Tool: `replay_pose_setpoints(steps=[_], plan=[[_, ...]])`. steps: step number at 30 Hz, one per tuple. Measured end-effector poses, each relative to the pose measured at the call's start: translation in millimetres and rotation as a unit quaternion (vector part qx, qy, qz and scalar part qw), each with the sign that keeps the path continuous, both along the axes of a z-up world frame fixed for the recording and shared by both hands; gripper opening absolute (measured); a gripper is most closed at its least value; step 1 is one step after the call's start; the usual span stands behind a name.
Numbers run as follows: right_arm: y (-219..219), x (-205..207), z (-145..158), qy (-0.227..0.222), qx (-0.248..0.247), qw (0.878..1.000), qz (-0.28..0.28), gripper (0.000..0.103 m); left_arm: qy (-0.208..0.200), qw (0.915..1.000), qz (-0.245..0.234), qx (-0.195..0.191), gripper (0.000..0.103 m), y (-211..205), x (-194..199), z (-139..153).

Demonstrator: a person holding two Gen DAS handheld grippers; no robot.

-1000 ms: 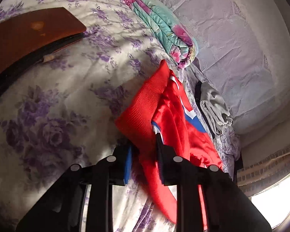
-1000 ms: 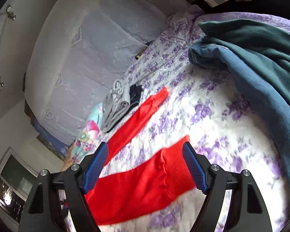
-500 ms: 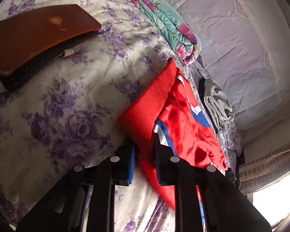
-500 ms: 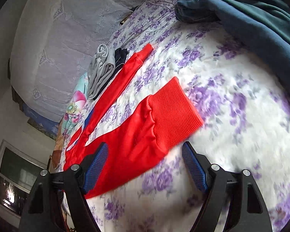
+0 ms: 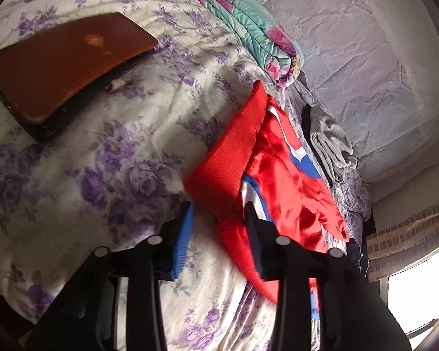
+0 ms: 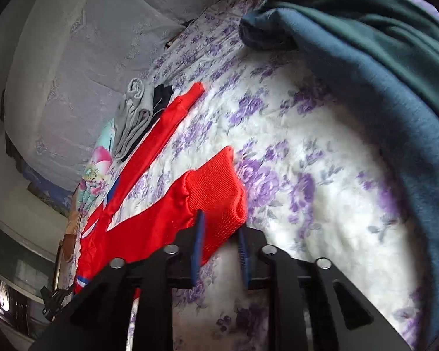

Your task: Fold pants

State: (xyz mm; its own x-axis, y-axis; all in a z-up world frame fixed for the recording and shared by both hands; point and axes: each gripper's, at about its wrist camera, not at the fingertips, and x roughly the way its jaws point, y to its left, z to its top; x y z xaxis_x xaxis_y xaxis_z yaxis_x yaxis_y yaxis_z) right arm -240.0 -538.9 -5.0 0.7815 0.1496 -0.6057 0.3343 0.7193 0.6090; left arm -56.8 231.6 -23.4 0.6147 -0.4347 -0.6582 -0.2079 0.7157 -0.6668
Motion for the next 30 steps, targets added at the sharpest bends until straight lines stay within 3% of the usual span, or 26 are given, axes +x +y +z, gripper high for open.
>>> replay_pose_setpoints(steps=[1, 3, 5, 6, 11, 14, 16, 17, 19, 23, 26, 30], plan=[[-1.0, -8.8, 12.5, -0.017, -0.028, 0.999, -0.034, 0.055, -0.001, 0.9998, 0.012, 0.015, 0.055, 3.9, -3.0, 5.7], [4.9, -14.9, 39.7, -0.047, -0.096, 0.992, -0.069, 0.058, -0.016, 0.9964, 0.038, 0.075, 0.061, 10.4, -6.4, 26.6], [18.9, -3.8, 59.5, -0.079, -0.108, 0.991, -0.03, 0.058, -0.035, 0.9905, 0.043, 0.125, 0.061, 7.8, -0.3, 48.4], [29.6, 5.5, 66.0, -0.092, -0.105, 0.99, -0.005, 0.059, -0.043, 0.9896, 0.041, 0.131, 0.062, 4.3, 5.8, 56.5], [105.1, 71.5, 56.1, -0.071, -0.122, 0.982, 0.125, 0.072, -0.077, 0.9891, -0.023, 0.124, 0.069, -44.6, 51.5, 78.1], [139.5, 99.7, 29.4, -0.029, -0.11, 0.977, 0.178, 0.077, -0.066, 0.9844, -0.096, 0.132, 0.073, -89.4, 78.5, 63.4], [149.4, 113.8, 6.7, 0.01, -0.116, 0.973, 0.198, 0.082, -0.042, 0.9802, -0.116, 0.155, 0.073, -105.8, 91.5, 42.8], [150.0, 118.0, -3.9, 0.027, -0.12, 0.972, 0.201, 0.082, -0.019, 0.9786, -0.114, 0.17, 0.073, -108.6, 100.3, 27.5], [150.4, 112.9, -5.0, 0.009, -0.117, 0.972, 0.204, 0.085, -0.005, 0.9805, -0.112, 0.161, 0.073, -104.1, 106.4, 13.2], [156.6, 108.7, -3.8, -0.001, -0.124, 0.968, 0.216, 0.094, -0.041, 0.9894, -0.085, 0.11, 0.075, -78.0, 104.0, 39.4], [158.2, 108.7, -5.2, -0.01, -0.114, 0.968, 0.225, 0.097, -0.061, 0.9875, -0.047, 0.138, 0.083, -58.4, 117.7, 59.6], [148.5, 108.2, -6.5, -0.027, -0.081, 0.971, 0.222, 0.097, -0.037, 0.9855, -0.069, 0.15, 0.084, -52.1, 162.9, 50.4]])
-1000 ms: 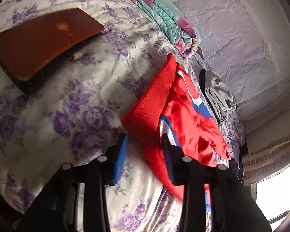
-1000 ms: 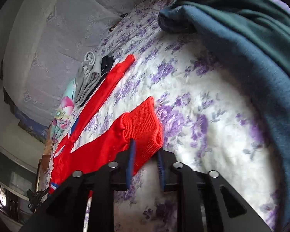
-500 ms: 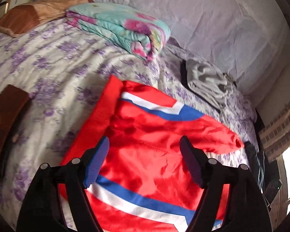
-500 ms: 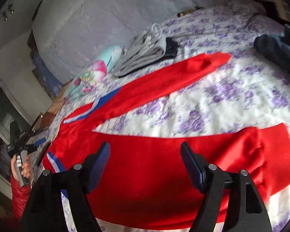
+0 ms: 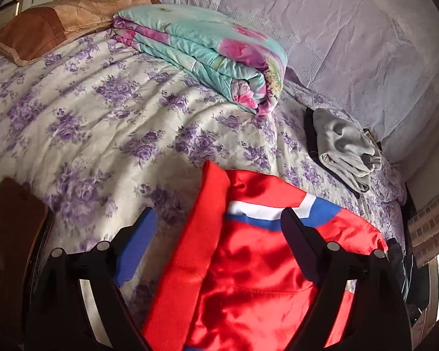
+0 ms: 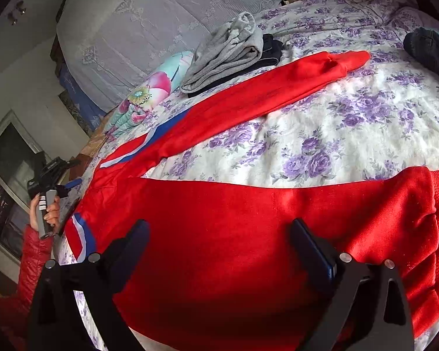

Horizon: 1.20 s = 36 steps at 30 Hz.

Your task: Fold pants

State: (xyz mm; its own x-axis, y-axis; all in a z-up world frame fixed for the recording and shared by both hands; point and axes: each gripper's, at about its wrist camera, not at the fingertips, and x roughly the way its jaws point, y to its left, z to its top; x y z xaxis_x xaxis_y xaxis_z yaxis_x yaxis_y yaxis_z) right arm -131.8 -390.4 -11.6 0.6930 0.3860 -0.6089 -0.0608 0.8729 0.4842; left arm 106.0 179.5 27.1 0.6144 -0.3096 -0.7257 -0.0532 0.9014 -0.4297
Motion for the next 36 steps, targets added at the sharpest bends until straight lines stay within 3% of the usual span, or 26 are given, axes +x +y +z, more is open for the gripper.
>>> replay_pose_setpoints(steps=[4, 6, 8, 9, 10, 14, 18, 20, 23, 26, 29, 31, 33, 36], plan=[[-2.3, 0.1, -0.5, -0.002, 0.013, 1.0, 0.001, 0.099, 0.026, 0.9994, -0.022, 0.008, 0.083, -6.5, 39.3, -23.7], [-0.3, 1.0, -0.6, 0.0, 0.01, 1.0, 0.003, 0.099, 0.038, 0.9984, -0.041, -0.012, 0.081, -9.4, 54.7, -35.5], [0.5, 2.5, -1.3, 0.004, 0.007, 1.0, 0.004, 0.099, 0.045, 0.9955, -0.064, -0.054, 0.058, -11.6, 64.3, -47.4], [0.7, 3.5, -1.8, 0.005, 0.007, 1.0, 0.004, 0.099, 0.042, 0.9943, -0.07, -0.069, 0.052, -11.6, 66.7, -52.7], [1.0, 4.3, -2.1, 0.006, 0.006, 1.0, 0.005, 0.099, 0.035, 0.9942, -0.072, -0.071, 0.042, -11.8, 66.1, -56.2], [1.0, 7.2, -2.6, 0.009, 0.006, 1.0, 0.006, 0.099, 0.002, 0.9915, -0.087, -0.097, 0.023, -2.3, 61.7, -52.7], [10.5, 14.9, 7.0, 0.026, -0.029, 0.999, 0.01, 0.099, -0.011, 0.9921, -0.093, -0.083, 0.022, -6.2, 60.8, -47.1], [24.6, 23.1, 29.4, -0.007, -0.082, 0.996, 0.041, 0.099, -0.02, 0.992, -0.096, -0.08, 0.022, -7.9, 59.6, -43.6], [48.3, 51.2, 67.8, -0.089, -0.2, 0.973, 0.075, 0.099, -0.018, 0.9918, -0.095, -0.084, 0.022, -7.2, 61.7, -44.5], [61.0, 100.1, 77.5, -0.143, -0.27, 0.944, 0.123, 0.099, -0.008, 0.991, -0.09, -0.099, 0.022, -2.6, 64.1, -51.0], [70.3, 169.3, 69.9, -0.095, -0.326, 0.929, 0.148, 0.099, 0.001, 0.9901, -0.088, -0.109, 0.022, 0.3, 66.9, -56.1], [79.9, 210.3, 64.4, -0.056, -0.321, 0.928, 0.182, 0.099, 0.008, 0.9897, -0.086, -0.114, 0.023, 1.1, 69.4, -59.0], [95.7, 238.8, 57.2, -0.047, -0.313, 0.924, 0.216, 0.099, 0.014, 0.989, -0.086, -0.12, 0.023, 2.3, 72.0, -61.7], [121.9, 274.3, 44.8, -0.039, -0.326, 0.906, 0.269, 0.088, 0.015, 0.9886, -0.088, -0.121, 0.023, 1.7, 72.5, -61.9]])
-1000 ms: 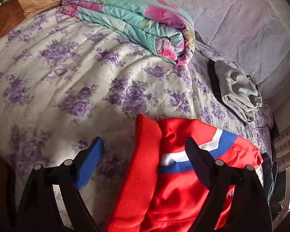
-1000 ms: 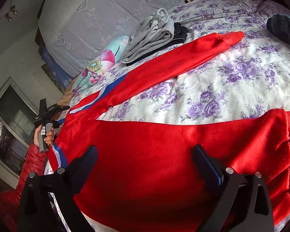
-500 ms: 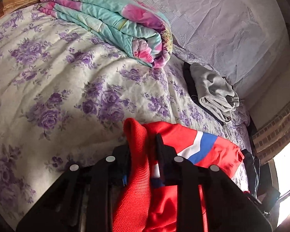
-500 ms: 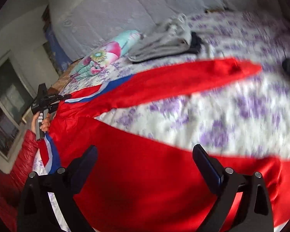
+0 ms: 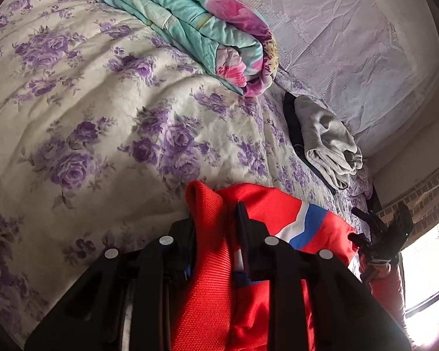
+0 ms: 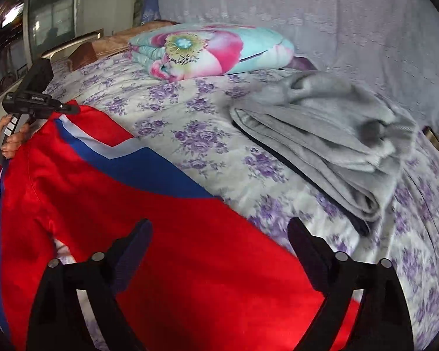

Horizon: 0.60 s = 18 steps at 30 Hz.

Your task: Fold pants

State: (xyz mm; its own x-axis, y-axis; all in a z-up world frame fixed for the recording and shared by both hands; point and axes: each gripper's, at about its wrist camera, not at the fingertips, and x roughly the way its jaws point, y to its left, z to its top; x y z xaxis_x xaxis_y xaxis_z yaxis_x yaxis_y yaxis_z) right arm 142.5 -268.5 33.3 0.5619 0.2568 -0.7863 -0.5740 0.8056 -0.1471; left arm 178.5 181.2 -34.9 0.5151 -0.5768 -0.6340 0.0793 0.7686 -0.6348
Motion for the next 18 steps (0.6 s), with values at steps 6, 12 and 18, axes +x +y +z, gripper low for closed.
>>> replay_pose_setpoints(steps=[6, 12, 18], plan=[[20.9, 39.7, -42.6, 0.073, -0.031, 0.995, 0.061, 0.073, -0.007, 0.9999, -0.009, 0.0, 0.023, -1.3, 2.1, 0.5], [30.6, 1.9, -32.1, 0.011, -0.048, 0.999, 0.024, 0.005, -0.033, 0.9994, -0.011, -0.001, 0.023, -2.4, -0.8, 8.8], [32.9, -83.9, 22.0, -0.079, -0.039, 0.996, 0.013, 0.004, -0.1, 0.9947, 0.004, 0.022, 0.023, -3.6, -24.6, 34.3]])
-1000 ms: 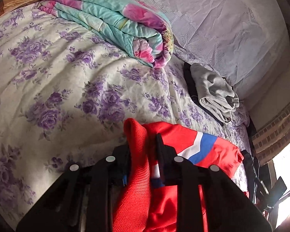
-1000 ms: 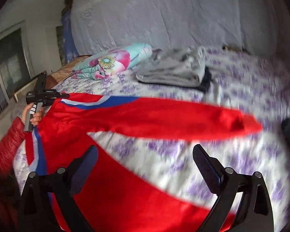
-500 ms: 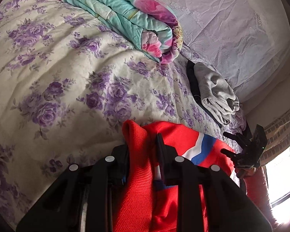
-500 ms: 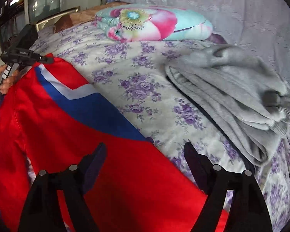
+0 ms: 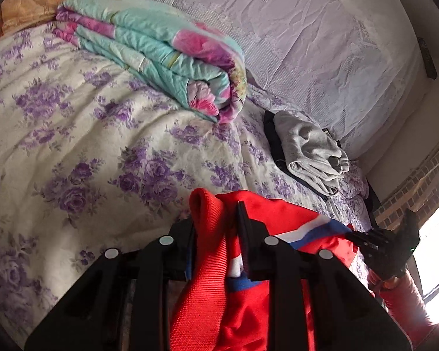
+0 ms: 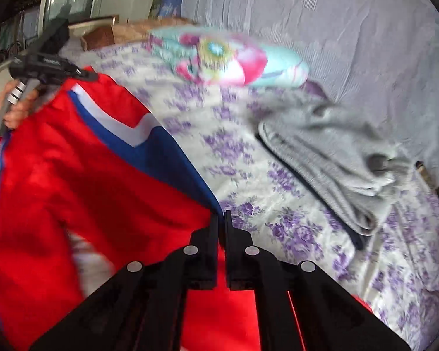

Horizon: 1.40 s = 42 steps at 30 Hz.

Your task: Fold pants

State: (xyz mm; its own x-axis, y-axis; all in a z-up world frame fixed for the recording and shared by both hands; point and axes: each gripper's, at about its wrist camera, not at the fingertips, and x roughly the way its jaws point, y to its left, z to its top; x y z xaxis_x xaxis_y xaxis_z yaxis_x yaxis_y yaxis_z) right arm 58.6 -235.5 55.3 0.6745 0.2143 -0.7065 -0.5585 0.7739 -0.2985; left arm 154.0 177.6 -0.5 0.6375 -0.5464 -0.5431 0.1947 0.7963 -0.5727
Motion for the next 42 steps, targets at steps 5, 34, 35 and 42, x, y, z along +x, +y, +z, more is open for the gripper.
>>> replay_pose_setpoints(steps=[5, 34, 35, 42], plan=[[12.2, -105.4, 28.9, -0.056, 0.011, 0.998, 0.016, 0.004, -0.068, 0.9967, 0.01, -0.043, 0.023, 13.5, -60.7, 26.6], [2.2, -236.0, -14.8, -0.023, 0.13, 0.991, 0.002, 0.004, 0.084, 0.9858, 0.089, -0.116, 0.023, 27.8, -175.3, 1.8], [4.3, -241.3, -13.1, -0.019, 0.131, 0.991, 0.008, 0.004, 0.08, 0.9864, 0.087, -0.114, 0.023, 29.5, -179.8, 4.2], [23.2, -256.5, -45.6, 0.051, 0.111, 0.992, 0.031, 0.004, 0.112, 0.9859, 0.082, -0.093, 0.023, 42.5, -192.2, -28.8]])
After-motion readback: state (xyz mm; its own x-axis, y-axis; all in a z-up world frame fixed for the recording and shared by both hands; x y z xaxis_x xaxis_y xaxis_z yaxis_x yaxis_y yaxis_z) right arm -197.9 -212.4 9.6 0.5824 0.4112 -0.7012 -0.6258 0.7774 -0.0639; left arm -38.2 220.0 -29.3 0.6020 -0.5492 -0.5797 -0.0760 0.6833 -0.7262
